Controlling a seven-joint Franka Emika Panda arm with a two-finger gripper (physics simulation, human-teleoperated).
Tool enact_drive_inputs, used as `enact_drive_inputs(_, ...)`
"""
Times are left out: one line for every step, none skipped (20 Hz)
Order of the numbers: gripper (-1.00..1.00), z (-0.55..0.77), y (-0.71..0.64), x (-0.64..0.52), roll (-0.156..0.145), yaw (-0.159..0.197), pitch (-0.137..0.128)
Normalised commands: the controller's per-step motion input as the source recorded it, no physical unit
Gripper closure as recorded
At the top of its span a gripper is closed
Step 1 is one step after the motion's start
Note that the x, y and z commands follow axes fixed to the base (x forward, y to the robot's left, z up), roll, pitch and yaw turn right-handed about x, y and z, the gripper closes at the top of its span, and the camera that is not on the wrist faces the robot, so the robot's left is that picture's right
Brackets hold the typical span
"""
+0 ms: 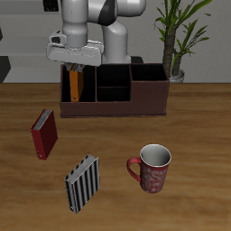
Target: Place the orange book into the back desk caddy's left compartment
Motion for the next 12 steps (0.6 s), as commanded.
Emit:
enact_drive_inputs(1.00,0.00,0.04,0.04,0.000,0.000,0.000)
enact_drive_inputs(1.00,-0.06,-0.04,0.00,-0.007,0.025,-0.018)
enact_drive_inputs(1.00,-0.22,-0.15,-0.05,-0.030,-0.040,0.074)
enact_drive_inputs(1.00,-0.10,-0.03,0.01,0.020,0.005,0.016)
enact_drive_inputs(1.00,-0.12,-0.09,-0.02,-0.041,-0.013,0.014)
enact_drive_inputs(1.00,-0.05,0.00,0.02,0.016,0.016,-0.003)
enact_drive_inputs(1.00,0.02,0.04,0.05,0.000,0.000,0.000)
enact_drive_inputs(1.00,-0.27,-0.09,0.08,0.018,-0.017,0.062)
enact_drive_inputs(1.00,-0.23,-0.03,0.13,0.033,-0.022,0.076)
enact_drive_inputs(1.00,-0.19,-0.11,0.09,-0.019,-0.066,0.081)
enact_drive_inputs(1.00,-0.15,-0.12,0.08,-0.080,-0.063,0.032)
enact_drive_inputs(-1.00,-0.04,0.00,0.00,-0.014,0.024,-0.031)
